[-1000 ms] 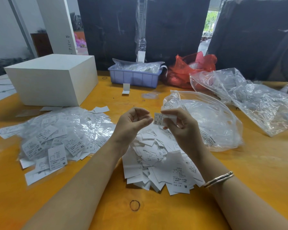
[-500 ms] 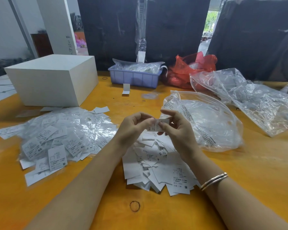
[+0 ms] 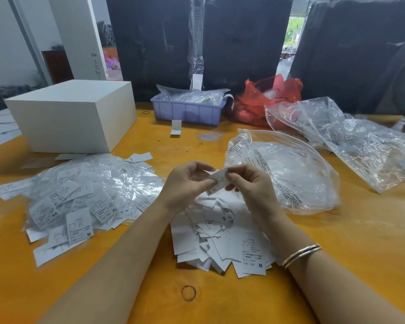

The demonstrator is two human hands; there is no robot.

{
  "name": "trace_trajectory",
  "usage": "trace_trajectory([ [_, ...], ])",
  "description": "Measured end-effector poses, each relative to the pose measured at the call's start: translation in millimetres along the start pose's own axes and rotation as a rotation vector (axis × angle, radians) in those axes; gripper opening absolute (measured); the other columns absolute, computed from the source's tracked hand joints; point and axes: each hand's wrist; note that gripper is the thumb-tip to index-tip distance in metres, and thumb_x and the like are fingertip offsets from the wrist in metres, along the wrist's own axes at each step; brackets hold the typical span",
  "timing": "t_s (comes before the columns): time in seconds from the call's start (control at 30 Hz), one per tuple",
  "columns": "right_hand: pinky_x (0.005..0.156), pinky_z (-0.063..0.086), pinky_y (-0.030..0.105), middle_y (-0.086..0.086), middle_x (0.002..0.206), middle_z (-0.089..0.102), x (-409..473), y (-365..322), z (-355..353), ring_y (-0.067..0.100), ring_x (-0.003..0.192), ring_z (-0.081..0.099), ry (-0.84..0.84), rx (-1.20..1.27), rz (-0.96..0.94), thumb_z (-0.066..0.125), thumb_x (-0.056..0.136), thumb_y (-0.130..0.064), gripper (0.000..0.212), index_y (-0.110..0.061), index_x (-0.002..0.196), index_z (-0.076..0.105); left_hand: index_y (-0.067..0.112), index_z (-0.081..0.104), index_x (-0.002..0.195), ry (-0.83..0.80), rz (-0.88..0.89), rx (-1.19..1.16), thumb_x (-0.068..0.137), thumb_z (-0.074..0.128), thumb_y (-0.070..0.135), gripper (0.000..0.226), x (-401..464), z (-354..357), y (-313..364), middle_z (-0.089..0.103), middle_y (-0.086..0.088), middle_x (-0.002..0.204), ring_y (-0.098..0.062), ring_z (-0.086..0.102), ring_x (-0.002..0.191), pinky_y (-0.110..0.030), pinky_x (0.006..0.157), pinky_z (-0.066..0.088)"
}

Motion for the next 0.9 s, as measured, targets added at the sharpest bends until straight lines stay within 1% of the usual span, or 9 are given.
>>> trace_trajectory([
  [0.07,0.058,0.049,0.019,-0.002,0.07,0.069,-2,1,6,0.009,0.061,0.062,-0.036,-0.061,-0.02,0.063,0.084,0.001,0.019,-0.017,0.081,0.069,0.02,0.066,0.095,-0.016,0.024,0.074,0.077,0.076,0.01,0.023,-1,0,-1,0.072,-0.003,0.084,-0.018,0.069,0.084,-0.029,0.073,0.056],
  [0.17,0.067,0.051,0.032,0.003,0.083,0.071,-5,3,11,0.02,0.072,0.062,-0.041,-0.286,-0.121,0.064,0.086,-0.011,0.012,-0.018,0.091,0.073,0.022,0.067,0.097,-0.017,0.07,0.139,0.076,0.077,0.017,0.023,-2,-2,-1,0.071,0.004,0.08,-0.008,0.066,0.077,-0.015,0.067,0.049],
  [0.27,0.075,0.049,0.023,-0.002,0.095,0.067,-7,4,11,0.011,0.085,0.061,-0.105,-0.487,-0.213,0.063,0.089,-0.021,0.02,-0.015,0.105,0.071,0.031,0.066,0.092,0.019,0.086,0.161,0.075,0.078,0.022,0.023,-2,-3,0,0.069,0.007,0.075,-0.005,0.063,0.073,-0.011,0.064,0.045],
  [0.37,0.076,0.045,0.014,-0.003,0.096,0.065,-9,3,13,0.001,0.086,0.057,-0.136,-0.448,-0.224,0.062,0.089,-0.017,0.018,-0.012,0.105,0.071,0.035,0.064,0.089,0.037,0.089,0.194,0.077,0.077,0.021,0.022,-2,-4,-1,0.068,0.007,0.075,-0.008,0.064,0.073,-0.017,0.065,0.049],
  [0.63,0.095,0.044,0.027,-0.002,0.109,0.061,-3,1,3,0.007,0.107,0.054,-0.241,-0.356,-0.089,0.057,0.092,-0.016,0.019,-0.017,0.106,0.07,0.03,0.065,0.094,0.014,0.073,0.195,0.082,0.072,0.014,0.022,-3,-6,0,0.07,0.005,0.08,-0.011,0.068,0.077,-0.028,0.071,0.057],
  [0.7,0.092,0.043,0.025,-0.002,0.105,0.063,0,0,1,0.009,0.103,0.055,-0.158,-0.448,-0.175,0.057,0.091,-0.015,0.018,-0.016,0.105,0.07,0.03,0.064,0.095,0.048,0.066,0.216,0.084,0.07,0.012,0.021,-3,-7,1,0.068,0.005,0.083,-0.009,0.066,0.072,-0.027,0.067,0.056],
  [0.8,0.084,0.044,0.025,0.007,0.098,0.068,8,-3,-14,0.02,0.094,0.06,0.2,-0.611,-0.335,0.055,0.089,-0.005,0.018,-0.008,0.101,0.069,0.028,0.061,0.1,0.151,0.06,0.278,0.088,0.064,0.011,0.021,-1,-12,1,0.063,0.009,0.087,0.002,0.054,0.06,-0.021,0.06,0.052],
  [0.87,0.082,0.044,0.034,0.01,0.1,0.068,14,0,-33,0.027,0.094,0.059,0.389,-0.789,-0.32,0.053,0.089,-0.003,0.021,-0.008,0.101,0.069,0.025,0.06,0.102,0.228,0.064,0.338,0.089,0.06,0.009,0.021,0,-16,1,0.059,0.012,0.086,0.004,0.05,0.056,-0.013,0.053,0.046],
  [0.9,0.084,0.042,0.038,0.01,0.104,0.067,17,3,-43,0.029,0.097,0.058,0.414,-0.902,-0.25,0.052,0.089,-0.005,0.023,-0.009,0.104,0.069,0.023,0.06,0.103,0.261,0.056,0.375,0.09,0.058,0.007,0.021,1,-18,1,0.057,0.011,0.085,0.003,0.049,0.056,-0.011,0.051,0.043],
])
Point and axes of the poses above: each hand's wrist, its own x-axis towards the middle knuckle, its own z-axis out of the palm, y = z × x
